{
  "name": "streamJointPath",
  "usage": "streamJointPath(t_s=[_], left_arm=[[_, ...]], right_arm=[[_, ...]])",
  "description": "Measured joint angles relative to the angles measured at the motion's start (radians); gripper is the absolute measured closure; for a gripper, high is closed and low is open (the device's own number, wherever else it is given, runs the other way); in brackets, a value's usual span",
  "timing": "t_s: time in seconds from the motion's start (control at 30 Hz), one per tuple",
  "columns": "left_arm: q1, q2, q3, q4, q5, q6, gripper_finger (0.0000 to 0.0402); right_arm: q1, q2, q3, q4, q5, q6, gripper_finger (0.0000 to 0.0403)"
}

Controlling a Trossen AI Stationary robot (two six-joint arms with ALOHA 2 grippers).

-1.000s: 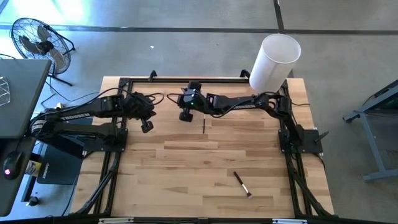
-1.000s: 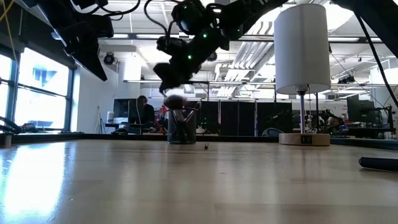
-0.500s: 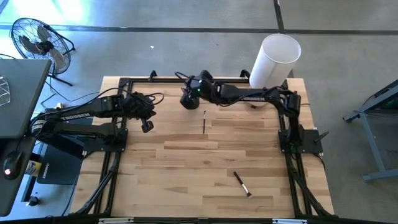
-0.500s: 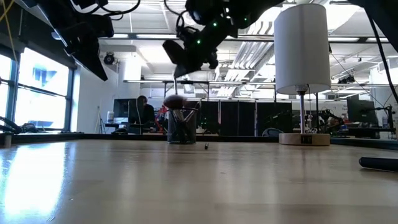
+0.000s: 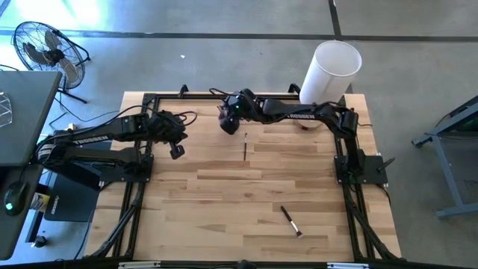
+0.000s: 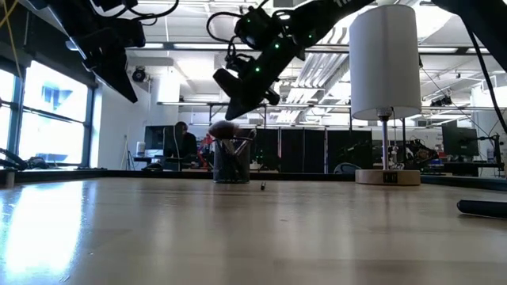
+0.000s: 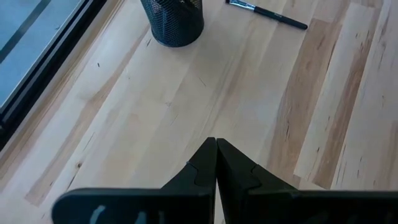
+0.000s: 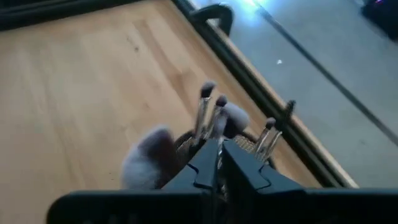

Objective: Put items in baskets/containers
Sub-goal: Put the eyeshadow brush into the pen holder

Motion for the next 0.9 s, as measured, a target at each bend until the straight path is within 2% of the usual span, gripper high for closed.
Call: streamJointPath(t_s=[0.1,0.2,0.4,0.57,0.7,0.77,0.9], left_arm=[[0.000,0.000,0.000,0.000,0.003,0.000,0.0402],[0.000,0.000,0.000,0.000,0.004,0.000,0.0402],[0.000,0.000,0.000,0.000,0.005,0.000,0.0402],[0.000,0.000,0.000,0.002,0.004,0.027,0.0402],[0.000,0.000,0.000,0.017,0.010,0.055,0.0401],[0.000,0.000,0.000,0.024,0.010,0.070,0.0402],[0.000,0.000,0.000,0.022,0.011,0.090,0.0402]], right_arm=[[-0.004,-0.018,0.000,-0.007,-0.055,-0.031,0.0359],[-0.004,-0.043,0.000,-0.026,-0.060,-0.032,0.0324],[0.003,-0.128,0.000,-0.141,0.067,0.061,0.0275],[0.024,-0.201,0.001,-0.308,0.105,0.224,0.0286],[0.048,-0.211,0.001,-0.495,0.106,0.496,0.0310],[0.057,-0.186,0.001,-0.577,0.094,0.584,0.0321],[0.088,-0.118,0.000,-0.586,0.080,0.675,0.0330]])
